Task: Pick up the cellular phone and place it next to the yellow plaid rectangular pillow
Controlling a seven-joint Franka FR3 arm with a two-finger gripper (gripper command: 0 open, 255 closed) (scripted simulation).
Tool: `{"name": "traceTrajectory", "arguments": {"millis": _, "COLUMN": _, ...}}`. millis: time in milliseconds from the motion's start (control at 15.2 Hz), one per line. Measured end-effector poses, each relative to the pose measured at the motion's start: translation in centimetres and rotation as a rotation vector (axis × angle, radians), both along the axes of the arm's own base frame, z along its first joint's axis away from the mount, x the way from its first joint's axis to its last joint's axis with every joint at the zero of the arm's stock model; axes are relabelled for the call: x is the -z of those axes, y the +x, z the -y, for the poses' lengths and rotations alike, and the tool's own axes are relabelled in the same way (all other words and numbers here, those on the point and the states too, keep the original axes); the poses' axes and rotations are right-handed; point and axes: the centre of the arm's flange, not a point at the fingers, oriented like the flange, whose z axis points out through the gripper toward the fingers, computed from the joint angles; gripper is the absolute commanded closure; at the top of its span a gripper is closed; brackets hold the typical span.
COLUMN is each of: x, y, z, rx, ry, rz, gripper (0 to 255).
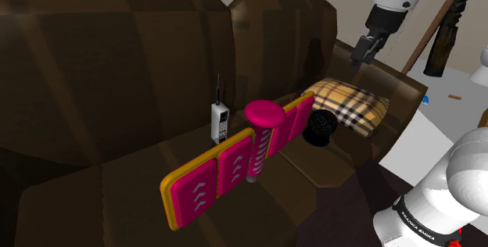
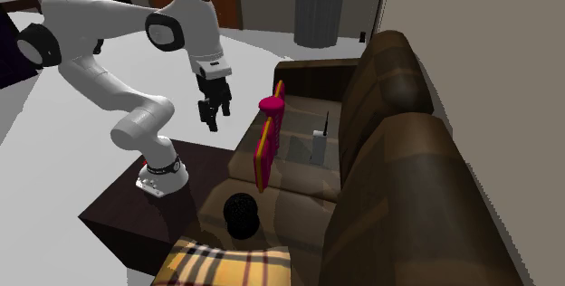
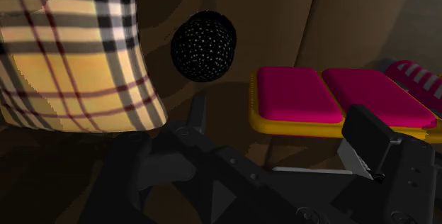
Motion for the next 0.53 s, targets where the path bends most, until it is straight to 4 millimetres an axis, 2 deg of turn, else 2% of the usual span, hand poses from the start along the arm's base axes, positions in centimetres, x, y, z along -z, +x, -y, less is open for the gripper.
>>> {"name": "traceTrajectory", "arguments": {"millis": 132, "x": 0.3, "y": 0.4, "z": -0.4, "rx": 0.001, "ry": 0.001, "rz": 0.0, "gripper": 0}}
{"name": "traceTrajectory", "arguments": {"millis": 528, "x": 3.5, "y": 4.6, "z": -5.0, "rx": 0.01, "ry": 0.011, "rz": 0.0, "gripper": 0}}
